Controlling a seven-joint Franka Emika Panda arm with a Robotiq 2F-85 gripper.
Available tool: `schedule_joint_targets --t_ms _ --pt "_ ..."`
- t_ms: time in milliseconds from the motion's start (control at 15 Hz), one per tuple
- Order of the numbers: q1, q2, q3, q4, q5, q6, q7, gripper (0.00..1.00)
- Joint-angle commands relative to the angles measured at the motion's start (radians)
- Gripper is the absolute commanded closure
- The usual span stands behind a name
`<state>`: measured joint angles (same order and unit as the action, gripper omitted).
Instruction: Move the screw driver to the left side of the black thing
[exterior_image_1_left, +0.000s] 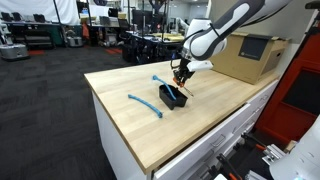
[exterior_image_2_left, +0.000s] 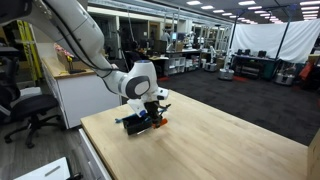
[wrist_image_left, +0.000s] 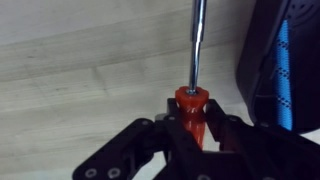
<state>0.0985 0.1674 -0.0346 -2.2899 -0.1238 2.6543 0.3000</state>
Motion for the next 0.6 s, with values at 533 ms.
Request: schedule_joint_targets --t_ms 533 --pt "0.077 -0.198 0.171 -0.012 0.103 -0.152 -0.078 0.92"
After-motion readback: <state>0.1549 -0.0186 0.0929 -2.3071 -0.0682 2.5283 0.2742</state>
